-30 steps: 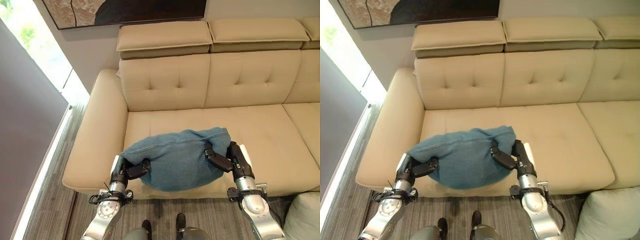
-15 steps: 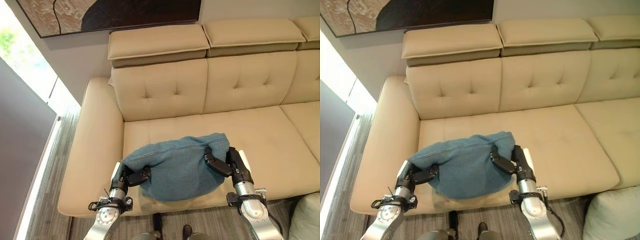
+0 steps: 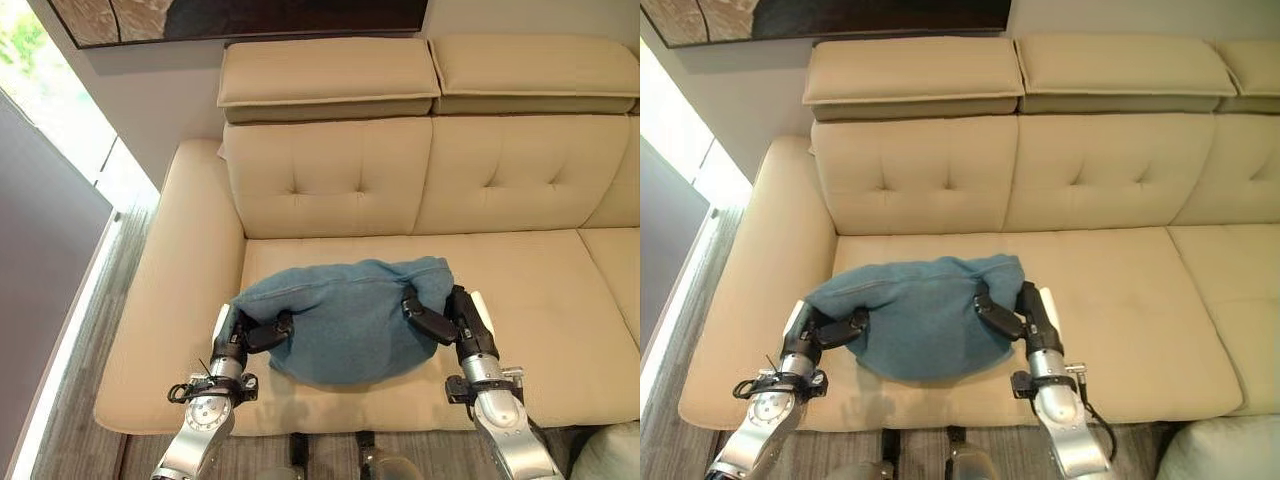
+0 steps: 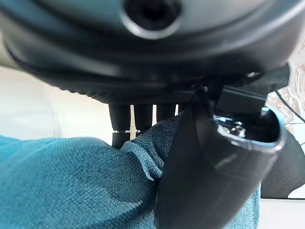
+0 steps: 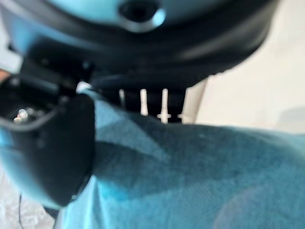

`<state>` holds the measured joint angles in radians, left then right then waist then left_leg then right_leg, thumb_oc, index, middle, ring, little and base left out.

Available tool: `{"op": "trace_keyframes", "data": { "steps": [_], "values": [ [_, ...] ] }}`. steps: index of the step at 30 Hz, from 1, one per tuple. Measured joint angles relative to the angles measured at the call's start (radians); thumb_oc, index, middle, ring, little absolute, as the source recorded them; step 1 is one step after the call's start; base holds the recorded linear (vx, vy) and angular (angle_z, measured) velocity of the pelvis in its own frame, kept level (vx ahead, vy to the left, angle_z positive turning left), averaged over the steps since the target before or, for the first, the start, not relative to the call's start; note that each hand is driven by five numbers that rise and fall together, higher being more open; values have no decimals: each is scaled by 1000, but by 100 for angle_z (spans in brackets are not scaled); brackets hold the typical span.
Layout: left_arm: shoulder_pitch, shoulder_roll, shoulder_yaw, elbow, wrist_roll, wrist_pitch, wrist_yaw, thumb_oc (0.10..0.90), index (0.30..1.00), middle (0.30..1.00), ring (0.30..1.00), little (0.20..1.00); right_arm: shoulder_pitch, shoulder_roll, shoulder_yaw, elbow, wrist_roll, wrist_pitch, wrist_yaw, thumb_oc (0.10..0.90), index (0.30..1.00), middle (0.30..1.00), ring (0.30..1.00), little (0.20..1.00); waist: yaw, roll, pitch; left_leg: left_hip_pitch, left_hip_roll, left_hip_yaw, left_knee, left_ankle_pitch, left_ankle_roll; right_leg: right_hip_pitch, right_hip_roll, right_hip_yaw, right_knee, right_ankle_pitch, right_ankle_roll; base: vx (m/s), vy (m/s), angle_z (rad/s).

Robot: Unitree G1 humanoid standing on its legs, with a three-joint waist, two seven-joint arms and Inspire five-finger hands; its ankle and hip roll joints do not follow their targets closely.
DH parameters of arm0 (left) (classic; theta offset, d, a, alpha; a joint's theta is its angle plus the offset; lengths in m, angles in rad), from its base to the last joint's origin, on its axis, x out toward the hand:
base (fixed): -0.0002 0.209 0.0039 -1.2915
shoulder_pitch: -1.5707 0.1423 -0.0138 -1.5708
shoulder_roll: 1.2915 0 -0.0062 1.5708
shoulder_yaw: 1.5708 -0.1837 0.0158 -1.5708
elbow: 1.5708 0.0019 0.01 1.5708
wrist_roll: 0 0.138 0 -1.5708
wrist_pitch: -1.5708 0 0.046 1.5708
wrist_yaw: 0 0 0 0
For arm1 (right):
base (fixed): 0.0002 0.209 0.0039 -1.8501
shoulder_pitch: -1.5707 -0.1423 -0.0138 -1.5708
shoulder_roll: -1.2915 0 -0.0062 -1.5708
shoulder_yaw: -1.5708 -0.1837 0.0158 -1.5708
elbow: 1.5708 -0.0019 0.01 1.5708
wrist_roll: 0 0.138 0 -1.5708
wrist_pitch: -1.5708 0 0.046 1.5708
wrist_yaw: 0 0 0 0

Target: Pick up all the scattered cushions and arrange them neatly on the sofa.

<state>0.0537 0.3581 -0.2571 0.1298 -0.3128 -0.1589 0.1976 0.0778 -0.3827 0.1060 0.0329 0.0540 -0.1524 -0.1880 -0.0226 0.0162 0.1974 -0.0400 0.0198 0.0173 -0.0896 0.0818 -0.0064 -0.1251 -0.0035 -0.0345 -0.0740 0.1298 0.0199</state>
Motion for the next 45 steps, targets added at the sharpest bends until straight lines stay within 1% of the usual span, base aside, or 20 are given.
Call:
{"op": "trace_keyframes", "data": {
  "steps": [5, 8, 11, 14, 16, 17, 19, 20, 22, 24, 27, 30, 31, 32, 33, 34, 37, 38, 41, 45],
  "values": [
    [-53, -2, -6, -3, 12, 2, 37, 400, 300, 300, 300, 300, -58, -11, 4, 0, -2, 8, -37, 400, 300, 300, 300, 300, -8, 8, -2, -2, 17, -9, 0, 7, -18, 14, 19, -22, -18, 13, -18, 102, -75, 9],
    [-176, -1, -15, 24, 21, 2, 92, 400, 300, 300, 300, 300, -182, -44, 17, 5, -15, 15, -103, 400, 300, 300, 300, 300, -18, 30, 7, -5, 18, -14, 1, 11, -24, 17, 17, -42, -19, 11, -19, -2, -25, 14],
    [-274, 4, -11, 32, 22, 1, 145, 400, 300, 300, 300, 300, -289, -45, 28, 22, -36, 15, -156, 400, 300, 300, 300, 300, -18, 45, 6, -25, 16, -25, 0, 13, -27, 1, 15, -46, -19, 8, -16, -57, -21, 10],
    [-391, 16, -16, 78, 23, -14, 204, 400, 300, 300, 300, 300, -425, -49, 58, 91, -51, 15, -216, 400, 300, 300, 300, 300, -16, 58, -1, -73, 14, -36, 1, 21, -36, -43, 13, -51, -18, 13, -13, -61, -8, 9],
    [-482, 27, -18, 134, 23, -23, 233, 400, 300, 300, 300, 300, -528, -53, 84, 159, -51, 15, -253, 400, 300, 300, 300, 300, -15, 61, -2, -119, 12, -39, 1, 35, -38, -88, 12, -54, -18, 27, -21, -44, -6, 10],
    [-557, 27, -18, 178, 22, -23, 256, 400, 300, 300, 300, 300, -596, -61, 93, 201, -53, 18, -266, 400, 300, 300, 300, 300, -11, 65, 0, -159, 12, -49, 1, 51, -41, -124, 10, -70, -18, 39, -32, -71, -7, 15],
    [-579, 31, -29, 198, 22, -24, 270, 400, 300, 300, 300, 300, -611, -74, 111, 218, -53, 19, -282, 400, 300, 300, 300, 300, -8, 68, 2, -171, 13, -55, 1, 55, -41, -134, 13, -73, -18, 45, -40, -61, -7, 11],
    [-624, 46, -59, 261, 22, -35, 282, 400, 300, 300, 300, 300, -661, -95, 147, 278, -54, 20, -300, 400, 300, 300, 300, 300, -3, 71, 4, -183, 14, -55, 1, 55, -41, -145, 14, -74, -18, 44, -40, -38, -4, 3],
    [-701, 49, -92, 337, 21, -35, 293, 400, 300, 300, 300, 300, -726, -123, 164, 334, -54, 28, -302, 400, 300, 300, 300, 300, 5, 84, 11, -221, 14, -59, 1, 57, -45, -182, 14, -77, -18, 46, -41, -33, 4, 4],
    [-714, 50, -95, 346, 21, -35, 293, 400, 300, 300, 300, 300, -752, -125, 171, 355, -54, 34, -308, 400, 300, 300, 300, 300, 6, 92, 18, -246, 14, -60, 1, 59, -45, -205, 14, -78, -18, 49, -44, -20, 0, 2],
    [-779, 53, -133, 453, 9, -44, 289, 400, 300, 300, 300, 300, -805, -156, 226, 418, -55, 35, -325, 400, 300, 300, 300, 300, 8, 106, 45, -271, 14, -61, 1, 59, -46, -230, 13, -84, -18, 49, -44, -11, 1, 0],
    [-805, 55, -129, 450, -1, -67, 292, 400, 300, 300, 300, 300, -828, -156, 225, 413, -63, 29, -353, 400, 300, 300, 300, 300, 7, 104, 74, -283, 14, -63, 1, 61, -48, -239, 13, -88, -17, 49, -44, 8, -3, 5],
    [-815, 59, -129, 450, -1, -67, 293, 576, 564, 564, 564, 564, -840, -155, 226, 415, -70, 29, -364, 494, 441, 441, 441, 441, 7, 101, 78, -283, 14, -64, 1, 61, -48, -238, 13, -90, -17, 49, -44, 14, -5, 5],
    [-820, 64, -129, 452, -1, -67, 293, 668, 702, 702, 702, 702, -852, -154, 228, 421, -76, 29, -365, 543, 514, 514, 514, 514, 6, 99, 79, -283, 14, -64, 1, 61, -48, -238, 13, -90, -17, 49, -44, 0, 0, 0],
    [-825, 69, -129, 453, -1, -67, 293, 800, 900, 900, 900, 900, -862, -154, 228, 424, -78, 30, -365, 756, 834, 834, 834, 834, 5, 97, 81, -283, 14, -64, 1, 61, -48, -238, 13, -90, -17, 49, -44, 0, 0, 0],
    [-833, 75, -129, 455, 0, -67, 293, 800, 900, 900, 900, 900, -873, -154, 226, 427, -80, 31, -368, 800, 900, 900, 900, 900, 5, 92, 83, -283, 14, -65, 1, 61, -48, -238, 13, -91, -17, 49, -44, 23, 2, 4],
    [-858, 92, -132, 485, 1, -66, 293, 800, 900, 900, 900, 900, -886, -155, 225, 436, -90, 36, -386, 800, 900, 900, 900, 900, 4, 86, 88, -285, 14, -71, 1, 61, -49, -238, 12, -95, -17, 49, -44, 23, 7, 3],
    [-878, 125, -137, 512, 3, -65, 287, 800, 900, 900, 900, 900, -922, -157, 236, 475, -112, 38, -387, 800, 900, 900, 900, 900, -2, 81, 91, -285, 13, -74, 1, 61, -49, -238, 11, -95, -17, 48, -43, 5, 12, 4],
    [-905, 153, -136, 531, 19, -64, 283, 800, 900, 900, 900, 900, -959, -166, 235, 509, -143, 43, -398, 800, 900, 900, 900, 900, -5, 80, 92, -288, 12, -81, 1, 63, -51, -237, 10, -97, -18, 47, -41, 15, 9, 6],
    [-965, 162, -133, 579, -3, -66, 271, 800, 900, 900, 900, 900, -1033, -202, 252, 553, -230, 93, -433, 800, 900, 900, 900, 900, -1, 79, 92, -291, 7, -84, 1, 65, -51, -239, 9, -97, -18, 46, -40, 12, 5, 2]
  ]
}}
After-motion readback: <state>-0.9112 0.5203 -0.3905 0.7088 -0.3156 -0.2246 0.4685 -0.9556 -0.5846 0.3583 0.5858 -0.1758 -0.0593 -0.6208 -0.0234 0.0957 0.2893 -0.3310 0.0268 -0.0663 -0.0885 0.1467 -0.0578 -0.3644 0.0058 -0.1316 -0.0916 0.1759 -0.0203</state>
